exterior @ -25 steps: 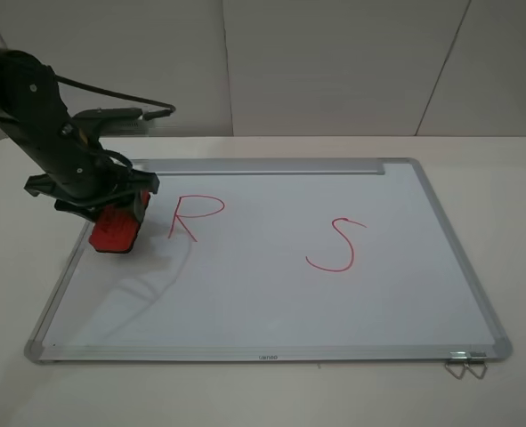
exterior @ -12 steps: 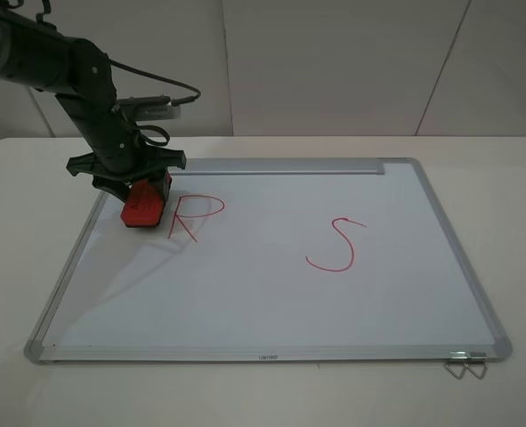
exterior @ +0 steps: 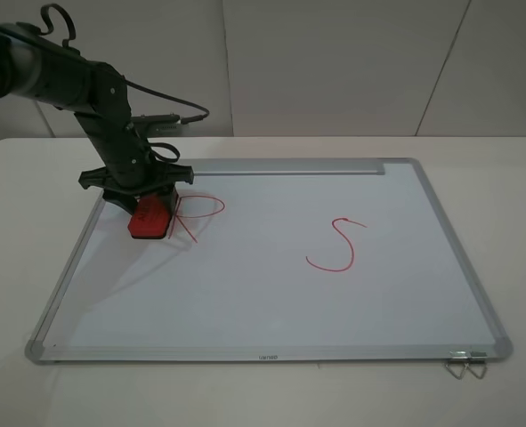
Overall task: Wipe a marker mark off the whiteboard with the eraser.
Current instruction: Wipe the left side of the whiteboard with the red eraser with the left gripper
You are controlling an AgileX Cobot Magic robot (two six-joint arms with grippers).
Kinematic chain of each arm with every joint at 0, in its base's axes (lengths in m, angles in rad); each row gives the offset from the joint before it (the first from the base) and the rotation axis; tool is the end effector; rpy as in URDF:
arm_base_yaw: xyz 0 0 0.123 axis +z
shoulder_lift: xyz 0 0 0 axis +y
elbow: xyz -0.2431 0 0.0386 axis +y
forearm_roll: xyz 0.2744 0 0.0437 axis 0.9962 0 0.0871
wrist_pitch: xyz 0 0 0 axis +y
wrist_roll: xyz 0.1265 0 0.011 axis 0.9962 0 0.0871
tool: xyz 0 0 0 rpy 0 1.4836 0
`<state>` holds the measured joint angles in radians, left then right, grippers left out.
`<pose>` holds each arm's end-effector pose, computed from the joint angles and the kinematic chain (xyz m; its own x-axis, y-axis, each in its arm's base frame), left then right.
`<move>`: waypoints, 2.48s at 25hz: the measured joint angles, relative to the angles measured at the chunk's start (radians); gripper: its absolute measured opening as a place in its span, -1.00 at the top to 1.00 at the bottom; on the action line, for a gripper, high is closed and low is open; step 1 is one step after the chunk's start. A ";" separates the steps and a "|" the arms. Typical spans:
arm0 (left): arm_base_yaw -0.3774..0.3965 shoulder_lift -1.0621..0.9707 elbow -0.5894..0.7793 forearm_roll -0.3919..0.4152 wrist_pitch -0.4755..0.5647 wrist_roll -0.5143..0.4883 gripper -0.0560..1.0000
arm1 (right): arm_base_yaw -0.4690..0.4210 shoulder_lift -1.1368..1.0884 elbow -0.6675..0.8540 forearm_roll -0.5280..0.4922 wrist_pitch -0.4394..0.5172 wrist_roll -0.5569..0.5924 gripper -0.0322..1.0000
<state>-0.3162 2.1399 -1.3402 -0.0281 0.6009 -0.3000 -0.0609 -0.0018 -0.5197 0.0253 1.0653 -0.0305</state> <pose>0.3970 -0.1320 0.0179 -0.9715 -0.0163 -0.2367 0.0066 0.9954 -0.0955 0.0869 -0.0025 0.2797 -0.4406 0.0086 -0.8976 0.0330 0.9994 -0.0066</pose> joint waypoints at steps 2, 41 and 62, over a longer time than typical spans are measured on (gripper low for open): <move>-0.007 0.007 -0.008 0.002 -0.001 -0.001 -0.19 | 0.000 0.000 0.000 0.000 0.000 0.000 -0.43; -0.187 0.089 -0.090 -0.100 0.119 0.166 -0.19 | 0.000 0.000 0.000 0.000 0.000 0.000 -0.43; 0.050 -0.152 0.372 -0.001 -0.083 0.124 -0.19 | 0.000 0.000 0.000 0.000 0.000 0.000 -0.43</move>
<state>-0.2664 1.9880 -0.9685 -0.0286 0.5183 -0.1759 -0.0609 -0.0018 -0.5197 0.0253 1.0653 -0.0305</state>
